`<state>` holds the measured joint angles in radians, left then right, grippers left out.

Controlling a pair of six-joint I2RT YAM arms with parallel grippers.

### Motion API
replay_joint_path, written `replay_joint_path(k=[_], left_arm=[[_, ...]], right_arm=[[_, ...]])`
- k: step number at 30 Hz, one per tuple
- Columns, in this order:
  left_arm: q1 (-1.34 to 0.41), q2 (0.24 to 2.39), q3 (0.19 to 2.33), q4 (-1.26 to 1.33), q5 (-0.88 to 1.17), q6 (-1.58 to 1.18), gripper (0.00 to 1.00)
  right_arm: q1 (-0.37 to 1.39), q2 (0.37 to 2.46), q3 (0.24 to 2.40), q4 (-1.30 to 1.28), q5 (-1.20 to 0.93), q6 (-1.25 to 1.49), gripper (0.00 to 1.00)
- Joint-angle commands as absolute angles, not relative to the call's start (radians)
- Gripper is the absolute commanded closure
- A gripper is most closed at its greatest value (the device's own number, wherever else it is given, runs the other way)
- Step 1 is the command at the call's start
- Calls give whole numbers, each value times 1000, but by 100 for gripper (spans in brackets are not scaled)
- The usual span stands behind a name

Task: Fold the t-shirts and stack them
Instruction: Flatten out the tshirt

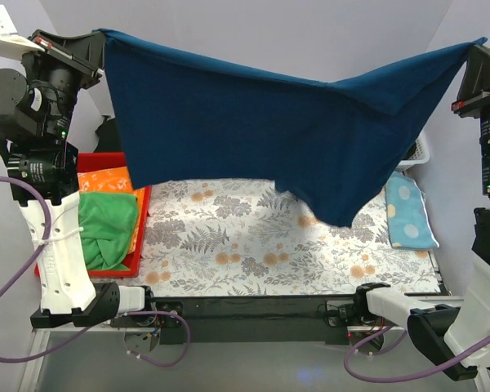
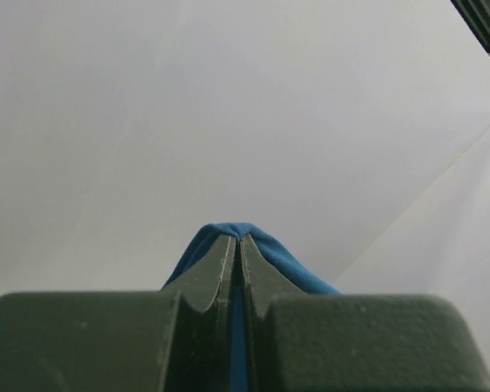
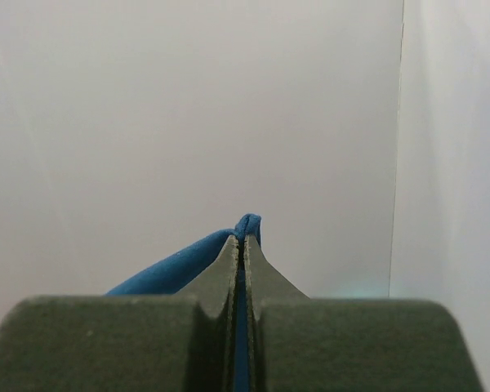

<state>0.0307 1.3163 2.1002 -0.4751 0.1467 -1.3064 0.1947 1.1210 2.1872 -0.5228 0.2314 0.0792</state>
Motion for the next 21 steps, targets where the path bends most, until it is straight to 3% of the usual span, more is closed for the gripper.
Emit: replay_joint_path(k=[1,12,18,21], left_arm=[[35,1409,2111,-486,126,-1301,100],[35,1698,2101,-411,178,-1350,100],[35,1951,2313,-403,212,-1388,100],[37,2026,2440,-391,225,-1408,100]], right_arm=[[190,1189,2212,-448,245,60,99],[190,1405,2121,-345,252,83,99],[190,1646,2328,-321,249,84,99],[189,1667,2355,-282,218,97,99]])
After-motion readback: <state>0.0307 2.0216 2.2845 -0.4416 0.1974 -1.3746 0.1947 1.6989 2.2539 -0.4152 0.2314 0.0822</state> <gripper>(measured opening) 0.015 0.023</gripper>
